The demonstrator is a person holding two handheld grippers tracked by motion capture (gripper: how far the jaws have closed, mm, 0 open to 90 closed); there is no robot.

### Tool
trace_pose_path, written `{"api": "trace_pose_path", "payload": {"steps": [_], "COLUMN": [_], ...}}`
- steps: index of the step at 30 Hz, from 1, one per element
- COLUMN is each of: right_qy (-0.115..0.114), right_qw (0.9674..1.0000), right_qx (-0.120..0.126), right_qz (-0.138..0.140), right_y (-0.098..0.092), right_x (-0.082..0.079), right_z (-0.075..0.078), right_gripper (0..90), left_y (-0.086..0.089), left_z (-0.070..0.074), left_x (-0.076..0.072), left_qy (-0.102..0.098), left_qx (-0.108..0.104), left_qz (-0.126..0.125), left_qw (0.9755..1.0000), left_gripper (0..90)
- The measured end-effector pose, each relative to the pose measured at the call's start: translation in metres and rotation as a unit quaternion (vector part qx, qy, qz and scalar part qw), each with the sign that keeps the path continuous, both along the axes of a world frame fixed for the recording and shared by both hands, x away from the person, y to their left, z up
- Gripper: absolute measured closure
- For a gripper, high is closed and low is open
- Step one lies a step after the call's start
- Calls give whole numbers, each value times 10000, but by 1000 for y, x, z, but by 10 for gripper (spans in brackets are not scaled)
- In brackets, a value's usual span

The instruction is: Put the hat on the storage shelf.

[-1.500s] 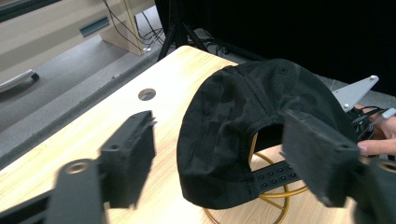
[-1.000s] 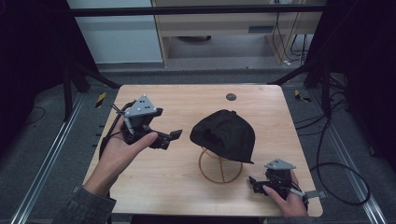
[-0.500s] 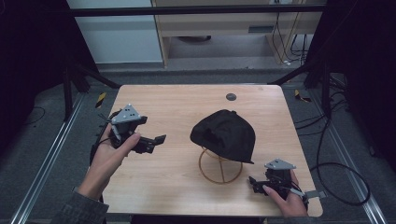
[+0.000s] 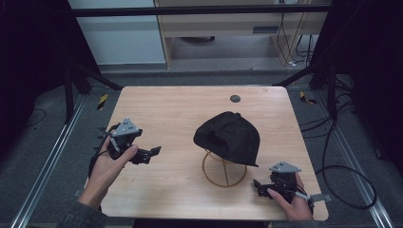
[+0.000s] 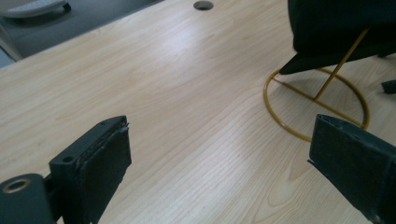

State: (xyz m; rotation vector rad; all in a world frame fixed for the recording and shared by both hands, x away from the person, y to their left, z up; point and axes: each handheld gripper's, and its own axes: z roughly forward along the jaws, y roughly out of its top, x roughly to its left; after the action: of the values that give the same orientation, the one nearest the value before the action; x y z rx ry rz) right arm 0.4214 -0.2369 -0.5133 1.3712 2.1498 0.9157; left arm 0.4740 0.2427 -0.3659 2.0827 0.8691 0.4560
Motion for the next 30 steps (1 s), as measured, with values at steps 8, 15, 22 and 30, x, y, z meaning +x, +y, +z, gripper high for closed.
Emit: {"api": "trace_pose_path", "payload": {"steps": [8, 15, 22, 30], "right_qy": [-1, -2, -1, -2], "right_qw": [10000, 10000, 10000, 10000], "right_qx": [0, -1, 0, -1], "right_qz": [1, -2, -2, -1], "right_y": [0, 0, 0, 0], "right_x": [0, 0, 0, 0], "right_z": [0, 0, 0, 0], "right_gripper": [4, 4, 4, 4], "left_y": [9, 14, 19, 30], "left_z": [-28, -50, -73, -93], "left_x": [0, -2, -3, -3], "left_qy": [117, 235, 369, 452], "left_qx": [133, 261, 305, 303], "left_qz": [110, 196, 262, 397], "left_qw": [9998, 9992, 9985, 9977], "left_gripper": [50, 49, 49, 50]}}
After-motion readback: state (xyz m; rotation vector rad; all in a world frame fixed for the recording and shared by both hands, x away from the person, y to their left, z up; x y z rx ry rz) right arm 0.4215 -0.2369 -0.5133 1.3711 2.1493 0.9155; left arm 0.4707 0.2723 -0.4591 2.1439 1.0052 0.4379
